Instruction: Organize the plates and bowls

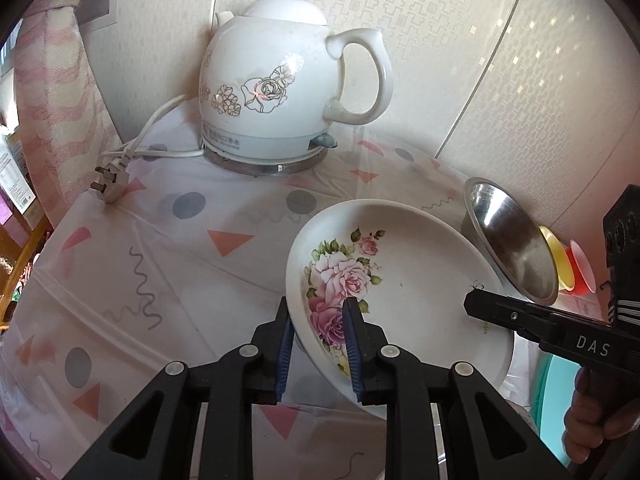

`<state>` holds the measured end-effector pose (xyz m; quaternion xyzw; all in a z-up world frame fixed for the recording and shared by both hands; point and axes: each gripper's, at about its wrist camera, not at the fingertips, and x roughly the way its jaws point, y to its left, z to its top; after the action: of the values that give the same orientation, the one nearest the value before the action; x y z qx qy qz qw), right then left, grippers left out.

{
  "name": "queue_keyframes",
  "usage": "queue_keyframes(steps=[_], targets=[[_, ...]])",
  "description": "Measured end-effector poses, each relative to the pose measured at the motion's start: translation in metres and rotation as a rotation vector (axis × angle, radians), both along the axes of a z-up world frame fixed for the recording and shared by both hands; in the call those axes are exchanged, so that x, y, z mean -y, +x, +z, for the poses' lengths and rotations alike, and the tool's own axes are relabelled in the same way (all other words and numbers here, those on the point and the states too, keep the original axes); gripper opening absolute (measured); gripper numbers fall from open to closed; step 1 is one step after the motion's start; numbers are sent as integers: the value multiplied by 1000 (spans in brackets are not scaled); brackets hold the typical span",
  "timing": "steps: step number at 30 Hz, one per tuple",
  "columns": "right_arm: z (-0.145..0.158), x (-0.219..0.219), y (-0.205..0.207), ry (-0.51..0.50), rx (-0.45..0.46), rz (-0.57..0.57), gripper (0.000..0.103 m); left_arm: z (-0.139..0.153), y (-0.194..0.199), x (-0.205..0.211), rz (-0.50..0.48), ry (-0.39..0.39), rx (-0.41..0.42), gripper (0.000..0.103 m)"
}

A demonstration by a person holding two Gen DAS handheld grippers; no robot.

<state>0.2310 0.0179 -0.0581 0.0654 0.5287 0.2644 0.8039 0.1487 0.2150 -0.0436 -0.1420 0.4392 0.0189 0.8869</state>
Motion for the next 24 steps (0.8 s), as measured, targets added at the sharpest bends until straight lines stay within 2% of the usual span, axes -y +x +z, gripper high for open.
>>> queue_keyframes(steps=[8, 11, 24], targets=[[26, 29, -28, 56, 48, -9, 20, 30, -30, 26, -44, 17, 86, 24], [34, 45, -40, 63, 65, -24, 20, 34, -37, 40, -61, 6, 93, 24], [46, 125, -93, 69, 113, -120, 20, 46, -67, 123, -196, 56, 127, 24]])
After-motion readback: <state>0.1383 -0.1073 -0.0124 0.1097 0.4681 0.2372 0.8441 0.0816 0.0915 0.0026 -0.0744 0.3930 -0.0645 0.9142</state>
